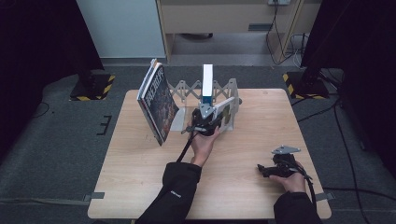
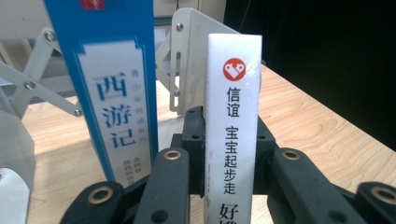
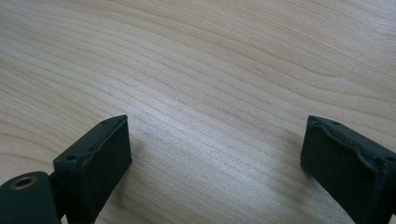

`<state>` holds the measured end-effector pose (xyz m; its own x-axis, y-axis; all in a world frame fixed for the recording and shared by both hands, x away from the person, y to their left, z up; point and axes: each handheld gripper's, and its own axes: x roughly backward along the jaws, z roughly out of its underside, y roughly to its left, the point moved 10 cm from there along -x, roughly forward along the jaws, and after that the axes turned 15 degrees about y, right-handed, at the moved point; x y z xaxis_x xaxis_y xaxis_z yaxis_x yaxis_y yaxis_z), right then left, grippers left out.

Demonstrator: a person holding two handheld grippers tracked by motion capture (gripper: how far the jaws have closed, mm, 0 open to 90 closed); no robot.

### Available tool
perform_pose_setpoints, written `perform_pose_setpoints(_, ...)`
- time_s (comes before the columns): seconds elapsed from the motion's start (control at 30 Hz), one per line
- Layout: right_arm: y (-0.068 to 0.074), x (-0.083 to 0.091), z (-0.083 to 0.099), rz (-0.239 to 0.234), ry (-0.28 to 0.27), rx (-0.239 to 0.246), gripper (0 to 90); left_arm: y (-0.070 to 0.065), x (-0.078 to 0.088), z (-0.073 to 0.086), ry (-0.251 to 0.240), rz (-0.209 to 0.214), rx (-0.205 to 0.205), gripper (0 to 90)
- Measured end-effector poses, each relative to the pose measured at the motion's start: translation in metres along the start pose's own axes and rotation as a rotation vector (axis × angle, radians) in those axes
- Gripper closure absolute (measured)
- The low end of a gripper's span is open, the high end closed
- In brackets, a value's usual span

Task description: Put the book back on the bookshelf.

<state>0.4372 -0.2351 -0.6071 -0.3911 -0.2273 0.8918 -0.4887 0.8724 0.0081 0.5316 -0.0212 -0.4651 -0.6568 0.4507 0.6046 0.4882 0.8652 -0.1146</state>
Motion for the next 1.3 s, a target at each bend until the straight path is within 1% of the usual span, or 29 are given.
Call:
perform_pose_setpoints(0.1,0.0,0.0,0.0,0.0,-0.002,-0.001,8.1,0.001,-0.003,0.002,0.001,-0.006,0.003,73.9)
perform_pose_setpoints(0.2,0.0,0.0,0.0,0.0,-0.002,-0.001,8.1,0.002,-0.006,0.005,0.004,-0.011,-0.007,73.9)
perform_pose_setpoints(0.23,0.0,0.0,0.0,0.0,-0.002,-0.001,8.1,0.002,-0.007,0.006,-0.002,-0.01,-0.01,73.9)
perform_pose_setpoints(0.27,0.0,0.0,0.0,0.0,-0.003,-0.001,8.0,0.002,-0.008,0.007,-0.005,-0.001,-0.012,73.8)
perform_pose_setpoints(0.4,0.001,0.0,0.0,-0.001,-0.001,-0.001,7.9,0.004,-0.008,0.008,-0.011,0.008,-0.007,73.7)
perform_pose_setpoints(0.47,0.001,0.0,0.0,0.0,-0.002,-0.003,7.7,0.004,-0.007,0.011,-0.017,0.011,-0.007,73.6)
perform_pose_setpoints(0.57,0.001,0.0,0.0,-0.001,-0.003,-0.004,7.5,0.003,-0.006,0.016,-0.013,0.004,-0.018,73.3)
perform_pose_setpoints(0.67,0.002,0.0,0.0,-0.004,0.002,0.002,7.0,0.002,-0.006,0.024,0.0,0.006,-0.027,73.2)
perform_pose_setpoints(0.73,0.002,-0.001,0.0,-0.004,0.0,0.003,6.6,0.002,-0.005,0.028,0.006,0.002,-0.039,73.1)
perform_pose_setpoints(0.87,0.002,-0.001,0.0,-0.004,-0.001,0.003,6.4,0.001,-0.002,0.04,0.02,-0.006,-0.048,73.1)
perform_pose_setpoints(1.0,0.003,-0.001,0.0,-0.004,-0.003,0.003,6.4,0.0,-0.003,0.054,0.048,-0.006,-0.059,72.9)
perform_pose_setpoints(1.03,0.003,-0.001,0.0,-0.004,-0.003,0.003,6.4,0.0,-0.003,0.054,0.048,-0.006,-0.059,72.9)
perform_pose_setpoints(1.1,0.003,-0.001,0.0,-0.003,-0.004,0.003,6.3,0.0,-0.006,0.067,0.071,-0.001,-0.054,72.9)
perform_pose_setpoints(1.13,0.003,-0.001,0.0,-0.005,-0.002,0.003,6.3,0.0,-0.007,0.071,0.076,0.002,-0.051,72.9)
perform_pose_setpoints(1.3,0.003,-0.001,0.0,-0.005,-0.003,0.004,6.1,-0.001,-0.011,0.082,0.092,-0.003,-0.054,72.9)
